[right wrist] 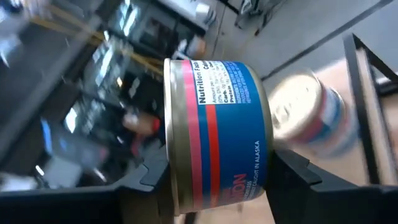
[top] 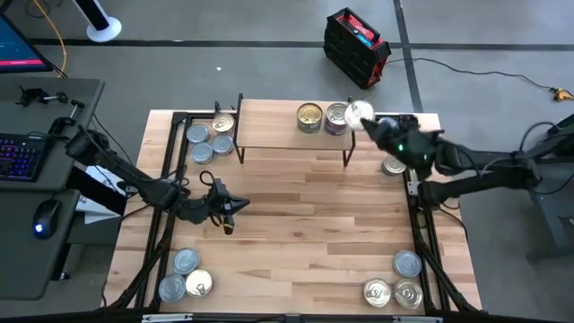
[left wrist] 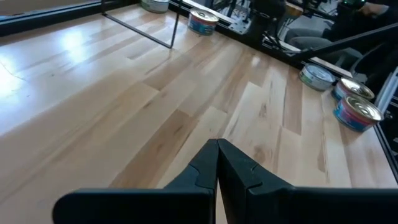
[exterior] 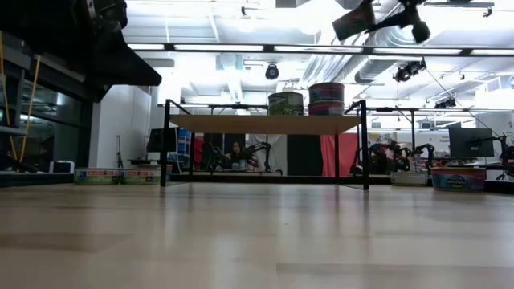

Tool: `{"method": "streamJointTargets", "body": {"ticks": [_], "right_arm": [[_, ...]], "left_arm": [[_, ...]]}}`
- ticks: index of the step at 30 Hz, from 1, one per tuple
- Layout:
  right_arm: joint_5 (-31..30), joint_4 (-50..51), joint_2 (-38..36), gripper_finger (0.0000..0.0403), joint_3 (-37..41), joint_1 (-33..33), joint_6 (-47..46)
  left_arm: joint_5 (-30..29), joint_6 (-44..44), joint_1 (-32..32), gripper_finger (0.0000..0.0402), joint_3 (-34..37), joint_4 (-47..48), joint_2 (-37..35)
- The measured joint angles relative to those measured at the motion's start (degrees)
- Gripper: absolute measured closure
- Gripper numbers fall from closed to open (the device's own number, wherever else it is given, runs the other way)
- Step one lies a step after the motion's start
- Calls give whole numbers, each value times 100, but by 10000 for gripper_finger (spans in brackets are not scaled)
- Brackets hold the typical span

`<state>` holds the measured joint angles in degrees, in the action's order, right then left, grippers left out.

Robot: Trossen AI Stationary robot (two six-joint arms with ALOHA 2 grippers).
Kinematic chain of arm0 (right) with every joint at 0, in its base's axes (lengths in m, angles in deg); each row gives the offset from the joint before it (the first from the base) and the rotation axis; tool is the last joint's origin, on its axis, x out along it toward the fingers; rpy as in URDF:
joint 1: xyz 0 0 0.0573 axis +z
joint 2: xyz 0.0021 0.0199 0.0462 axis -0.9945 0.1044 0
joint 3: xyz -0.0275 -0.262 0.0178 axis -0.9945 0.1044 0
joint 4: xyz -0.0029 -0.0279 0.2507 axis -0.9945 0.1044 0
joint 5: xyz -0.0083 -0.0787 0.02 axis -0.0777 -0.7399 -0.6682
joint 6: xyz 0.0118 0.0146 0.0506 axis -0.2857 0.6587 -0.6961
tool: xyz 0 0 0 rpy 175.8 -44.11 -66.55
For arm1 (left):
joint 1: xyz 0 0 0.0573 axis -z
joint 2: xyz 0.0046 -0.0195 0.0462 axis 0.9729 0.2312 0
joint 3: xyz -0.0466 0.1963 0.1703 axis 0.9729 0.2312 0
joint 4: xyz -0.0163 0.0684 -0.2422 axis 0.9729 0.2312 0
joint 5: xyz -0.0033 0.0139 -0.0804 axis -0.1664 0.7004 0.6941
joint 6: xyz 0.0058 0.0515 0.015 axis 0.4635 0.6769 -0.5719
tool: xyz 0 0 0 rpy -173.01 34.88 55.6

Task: Stack canned seafood by type on shelf
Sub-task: Stack the blue pink tuna can on top of the other blue pink tuna can on the shelf

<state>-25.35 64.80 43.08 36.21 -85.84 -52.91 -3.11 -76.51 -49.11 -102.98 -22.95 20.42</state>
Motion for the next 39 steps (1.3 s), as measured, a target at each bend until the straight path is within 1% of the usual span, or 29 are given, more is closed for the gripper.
{"method": "streamJointTargets", "body": {"ticks": [3,6,9,13,15,21,27,29,34,36,39], "right_arm": [[576,-288,155,238,-12,-741,-257],[1176,-326,506,221,-12,-1316,-576],[1665,-371,917,220,-12,-1659,-853],[2011,-905,1339,227,-12,-1888,-892],[2038,-1056,1440,224,-12,-1957,-893],[1903,-1051,1494,197,-12,-2098,-978],[1905,-1021,1494,192,-12,-2117,-1145],[1905,-993,1494,192,-12,-2117,-1037],[1822,-995,1509,191,-12,-2143,-299],[1750,-958,1529,191,-12,-2143,-366],[1610,-908,1568,190,-18,-2145,-790]], "left_arm": [[2,-6,-58,401,0,-19,0],[7,-12,-58,402,0,-101,0],[167,-32,-58,401,-4,-176,0],[429,-157,-56,402,-4,-168,0],[500,-157,-52,402,-4,-165,0],[542,-157,-52,401,-4,-166,0],[542,-157,-52,401,-4,-162,0],[541,-157,-52,401,-4,-161,0],[540,-161,-52,402,-4,-162,0],[540,-160,-52,402,-4,-162,0],[540,-162,-52,402,-4,-160,0]]}}
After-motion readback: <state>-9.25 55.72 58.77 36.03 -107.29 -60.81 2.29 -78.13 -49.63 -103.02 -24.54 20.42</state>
